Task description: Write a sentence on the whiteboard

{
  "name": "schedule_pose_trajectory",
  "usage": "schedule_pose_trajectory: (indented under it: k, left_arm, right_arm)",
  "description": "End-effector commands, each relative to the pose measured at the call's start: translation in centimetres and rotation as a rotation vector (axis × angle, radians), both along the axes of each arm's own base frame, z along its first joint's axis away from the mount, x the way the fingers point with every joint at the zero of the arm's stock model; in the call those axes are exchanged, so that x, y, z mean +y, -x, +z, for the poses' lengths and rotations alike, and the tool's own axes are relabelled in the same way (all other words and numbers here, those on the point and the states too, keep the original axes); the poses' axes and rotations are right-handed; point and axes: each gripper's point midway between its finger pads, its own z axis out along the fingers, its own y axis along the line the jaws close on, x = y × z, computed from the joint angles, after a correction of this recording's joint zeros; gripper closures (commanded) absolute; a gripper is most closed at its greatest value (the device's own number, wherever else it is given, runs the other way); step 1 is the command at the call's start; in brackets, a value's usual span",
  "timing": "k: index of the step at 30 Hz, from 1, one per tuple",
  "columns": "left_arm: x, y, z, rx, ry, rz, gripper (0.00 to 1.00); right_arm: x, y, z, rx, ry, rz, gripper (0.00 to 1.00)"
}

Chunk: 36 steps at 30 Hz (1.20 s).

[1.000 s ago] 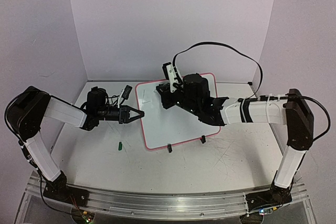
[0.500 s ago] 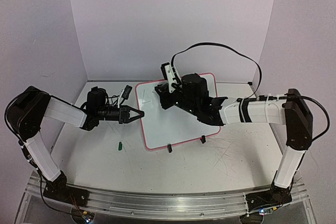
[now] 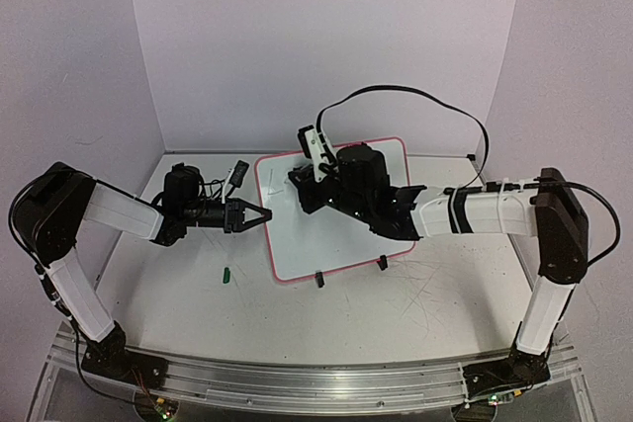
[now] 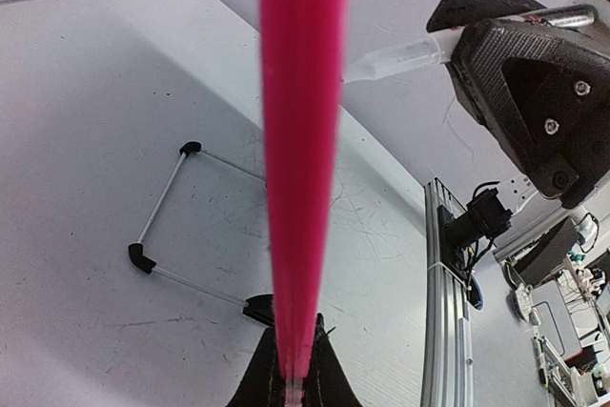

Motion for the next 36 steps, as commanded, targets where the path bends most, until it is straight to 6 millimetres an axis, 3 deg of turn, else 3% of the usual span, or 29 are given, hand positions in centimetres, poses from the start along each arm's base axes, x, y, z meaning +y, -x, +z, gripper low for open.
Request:
schedule_pose_trajectory:
  k: [1,15,24,36]
  left_arm:
    - [-0.2,-1.0,1.7,-0.06,0.022,-0.002,1.0]
    - [-0.2,-0.9,1.9,-0.061,0.024,-0.002,1.0]
    - [-0.1,-0.9,1.8,-0.059,0.023,-0.004,1.0]
    - [-0.1,-0.8,1.7,-0.055,0.022,-0.008,1.0]
  right_arm:
    - [-0.2,0.2,-1.6,0.027,0.022,-0.004,1.0]
    - [-2.2,-0.3,-2.3,0.035,0.039,-0.103,1.0]
    - [-3.8,-0.8,-0.8,0.0,0.011,-0.167,1.0]
    - [-3.9,-2.0,1.1,-0.027,-0.049,-0.196,1.0]
